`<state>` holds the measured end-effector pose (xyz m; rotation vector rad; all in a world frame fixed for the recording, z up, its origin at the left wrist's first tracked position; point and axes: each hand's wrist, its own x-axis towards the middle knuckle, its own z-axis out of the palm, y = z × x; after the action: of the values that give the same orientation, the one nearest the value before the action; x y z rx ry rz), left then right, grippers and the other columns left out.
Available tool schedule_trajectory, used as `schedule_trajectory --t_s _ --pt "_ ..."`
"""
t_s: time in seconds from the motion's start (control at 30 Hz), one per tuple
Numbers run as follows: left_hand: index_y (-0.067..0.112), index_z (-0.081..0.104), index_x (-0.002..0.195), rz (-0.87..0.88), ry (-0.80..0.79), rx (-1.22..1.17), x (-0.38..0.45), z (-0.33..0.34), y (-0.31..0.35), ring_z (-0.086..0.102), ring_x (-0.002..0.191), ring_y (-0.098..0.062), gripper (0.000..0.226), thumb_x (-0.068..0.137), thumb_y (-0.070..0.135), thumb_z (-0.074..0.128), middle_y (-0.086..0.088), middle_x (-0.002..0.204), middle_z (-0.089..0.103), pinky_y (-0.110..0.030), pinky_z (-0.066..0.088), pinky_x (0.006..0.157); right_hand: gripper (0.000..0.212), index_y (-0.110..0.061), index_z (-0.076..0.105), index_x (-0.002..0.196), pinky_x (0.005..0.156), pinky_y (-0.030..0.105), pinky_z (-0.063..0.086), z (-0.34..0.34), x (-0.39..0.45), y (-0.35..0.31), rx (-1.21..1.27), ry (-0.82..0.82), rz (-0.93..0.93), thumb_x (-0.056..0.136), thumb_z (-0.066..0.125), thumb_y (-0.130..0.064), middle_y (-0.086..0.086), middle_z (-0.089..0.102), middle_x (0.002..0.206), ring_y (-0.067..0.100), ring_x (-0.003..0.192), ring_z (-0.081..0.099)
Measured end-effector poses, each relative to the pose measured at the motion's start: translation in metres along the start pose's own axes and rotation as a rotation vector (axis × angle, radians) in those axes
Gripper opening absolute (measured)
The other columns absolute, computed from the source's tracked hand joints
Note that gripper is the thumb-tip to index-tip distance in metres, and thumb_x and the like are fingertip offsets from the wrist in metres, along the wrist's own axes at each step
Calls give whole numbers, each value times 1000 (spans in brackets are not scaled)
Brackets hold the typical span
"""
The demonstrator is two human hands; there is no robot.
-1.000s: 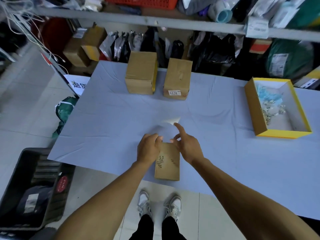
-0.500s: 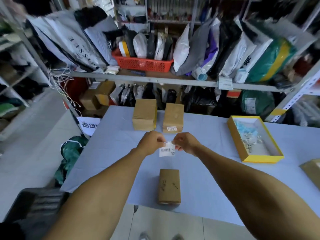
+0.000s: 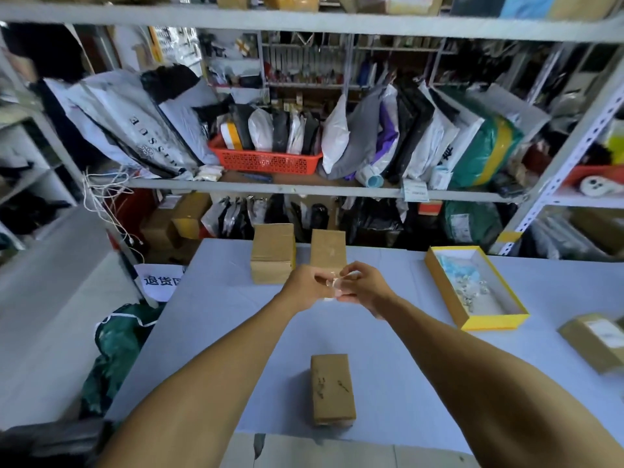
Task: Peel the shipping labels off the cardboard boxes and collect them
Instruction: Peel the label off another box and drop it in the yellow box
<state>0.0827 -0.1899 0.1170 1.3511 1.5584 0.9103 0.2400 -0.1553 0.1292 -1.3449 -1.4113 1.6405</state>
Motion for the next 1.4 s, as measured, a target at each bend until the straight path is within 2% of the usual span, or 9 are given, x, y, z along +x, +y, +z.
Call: schedule_trajectory --t_s 0.1,0.27,0.43,0.53,0.67,0.83,0.97,1.17,1.4 --pt "2 74 94 11 44 46 1 3 -5 62 82 -15 25 75 13 84 -3 84 68 -27 51 77 11 2 60 85 65 27 59 3 -10 7 -39 30 -36 82 69 5 16 62 73 20 64 64" --pt "2 71 91 -127 61 -134 -4 11 -4 67 81 -26 14 79 1 77 -14 90 69 -37 60 72 10 -13 72 89 76 32 57 5 -24 15 -303 97 -130 83 72 -21 6 71 83 25 80 68" --pt "-2 71 95 -253 -12 -290 -10 32 5 67 70 -24 10 85 1 71 -19 94 70 -28 59 63 15 -11 67 85 50 20 41 -12 -47 16 -614 146 -158 75 76 -19 3 69 81 15 69 61" --pt "4 70 88 -229 -117 -330 -17 49 15 66 72 -20 5 91 6 65 -16 91 69 -25 58 66 13 -3 66 75 51 26 45 -33 -60 18 -587 181 -148 76 73 -15 8 71 70 16 63 65" --pt "7 77 90 -160 -274 -244 -27 74 30 66 89 -18 11 87 13 68 -16 97 73 -30 52 87 18 -3 66 67 52 23 47 -66 -74 24 -551 238 -117 78 70 -16 5 69 62 13 56 63" --pt "-3 67 95 -374 -235 -399 -38 117 52 70 89 -30 11 89 5 64 -18 93 73 -37 57 86 21 -14 55 77 50 24 42 -98 -97 39 -598 296 -155 77 76 -19 5 69 74 17 64 61" --pt "1 66 89 -413 -236 -425 -48 153 72 71 89 -28 4 86 3 68 -20 95 73 -35 58 82 8 -14 70 77 59 20 49 -140 -127 42 -505 211 -224 79 75 -20 -4 69 67 6 62 63" --pt "0 66 90 -385 -231 -384 -55 201 88 72 85 -26 3 88 2 66 -17 93 73 -31 58 71 6 -15 75 78 76 41 56 -186 -152 61 -419 225 -231 74 79 -17 0 72 76 21 77 70" --pt "-6 64 103 -284 -289 -224 -50 240 95 72 92 -29 21 95 13 60 -21 101 73 -32 59 76 11 -10 69 70 66 36 53 -211 -157 82 -302 366 -166 76 77 -15 4 69 67 17 62 62"
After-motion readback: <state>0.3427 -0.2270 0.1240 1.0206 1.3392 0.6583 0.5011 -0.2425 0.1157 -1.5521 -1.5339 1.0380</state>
